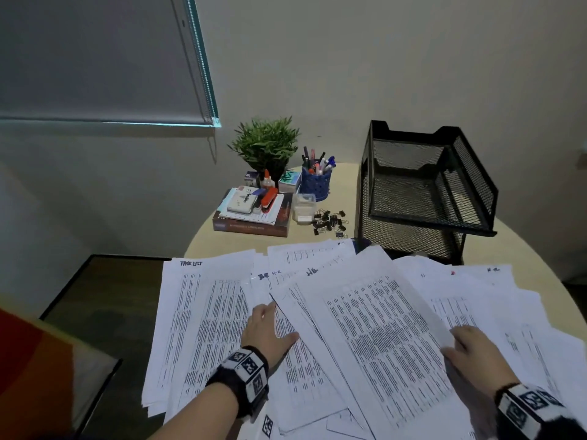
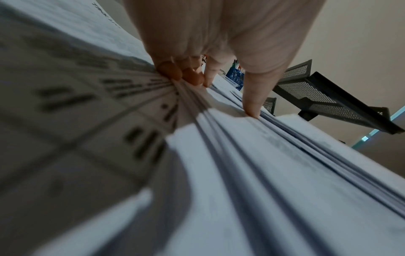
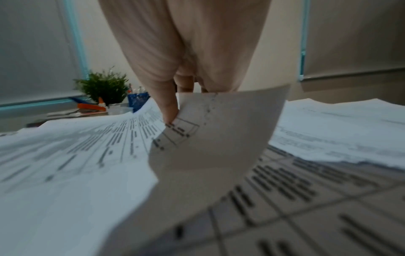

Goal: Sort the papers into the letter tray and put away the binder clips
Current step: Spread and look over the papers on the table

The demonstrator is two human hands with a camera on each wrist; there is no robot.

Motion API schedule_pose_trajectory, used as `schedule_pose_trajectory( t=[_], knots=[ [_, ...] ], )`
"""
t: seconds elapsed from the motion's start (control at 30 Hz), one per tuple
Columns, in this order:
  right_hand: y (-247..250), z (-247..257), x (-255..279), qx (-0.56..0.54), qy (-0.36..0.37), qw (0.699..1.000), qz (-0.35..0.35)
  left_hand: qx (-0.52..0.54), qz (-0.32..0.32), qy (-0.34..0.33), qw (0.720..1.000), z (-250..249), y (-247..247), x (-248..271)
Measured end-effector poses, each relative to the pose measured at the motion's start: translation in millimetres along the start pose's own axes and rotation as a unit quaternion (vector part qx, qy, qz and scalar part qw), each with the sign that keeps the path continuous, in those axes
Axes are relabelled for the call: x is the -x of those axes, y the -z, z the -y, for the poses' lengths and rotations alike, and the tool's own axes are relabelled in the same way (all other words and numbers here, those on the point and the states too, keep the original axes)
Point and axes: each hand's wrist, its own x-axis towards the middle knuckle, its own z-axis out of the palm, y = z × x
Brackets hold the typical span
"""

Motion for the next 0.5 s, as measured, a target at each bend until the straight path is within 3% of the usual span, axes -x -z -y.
schedule_pose_trajectory(
  t=[0.1,0.23,0.5],
  knots=[
    [4.6,2.1,-1.1,-0.003,-0.022,1.0,-0.012,0.058,0.007,0.019,0.998,-0.2,4.5,-9.3],
    [7.6,0.5,1.0,-0.017,-0.04,0.998,0.045,0.163,-0.004,0.047,0.985,-4.4,12.1,-24.7],
    [5.0,-0.1,13.4,-0.172,-0.088,0.981,0.037,0.129,0.0,0.061,0.99,-13.4,10.0,-32.3]
  ],
)
